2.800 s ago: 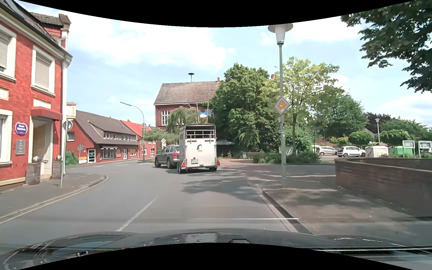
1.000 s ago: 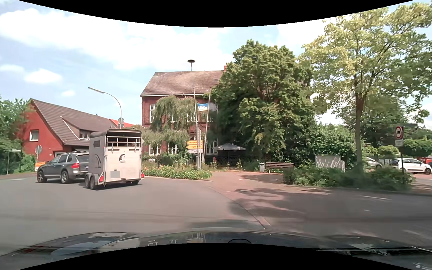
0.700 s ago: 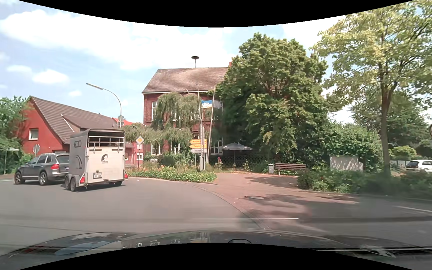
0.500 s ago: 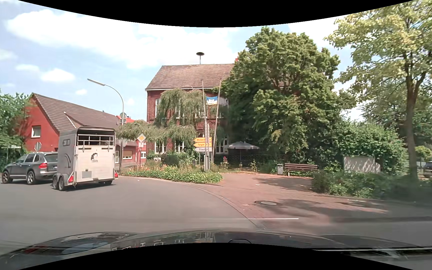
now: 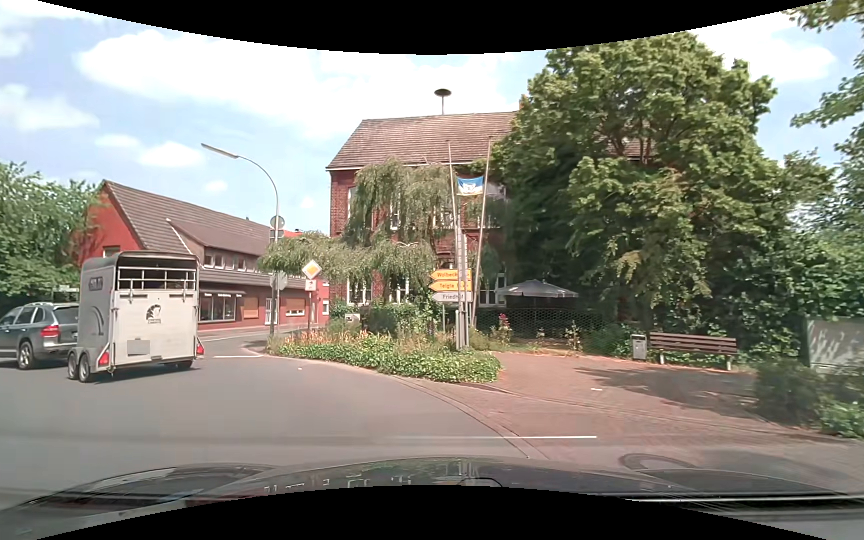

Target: Follow the waypoints while adhering to traffic rules and regulations

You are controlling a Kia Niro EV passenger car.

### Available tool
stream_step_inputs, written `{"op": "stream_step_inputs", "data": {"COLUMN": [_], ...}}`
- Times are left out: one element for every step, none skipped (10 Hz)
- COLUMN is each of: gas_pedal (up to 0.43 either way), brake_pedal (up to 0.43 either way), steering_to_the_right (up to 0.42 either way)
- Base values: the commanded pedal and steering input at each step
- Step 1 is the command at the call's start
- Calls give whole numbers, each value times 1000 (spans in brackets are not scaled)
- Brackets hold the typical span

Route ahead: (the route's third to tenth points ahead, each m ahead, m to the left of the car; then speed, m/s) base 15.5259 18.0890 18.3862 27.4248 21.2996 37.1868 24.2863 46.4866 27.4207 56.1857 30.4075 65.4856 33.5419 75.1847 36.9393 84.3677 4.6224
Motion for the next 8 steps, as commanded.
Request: {"op": "stream_step_inputs", "data": {"gas_pedal": [138,138,138,138,138,138,138,138], "brake_pedal": [0,0,0,0,0,0,0,0], "steering_to_the_right": [-268,-273,-275,-282,-291,-296,-299,-299]}}
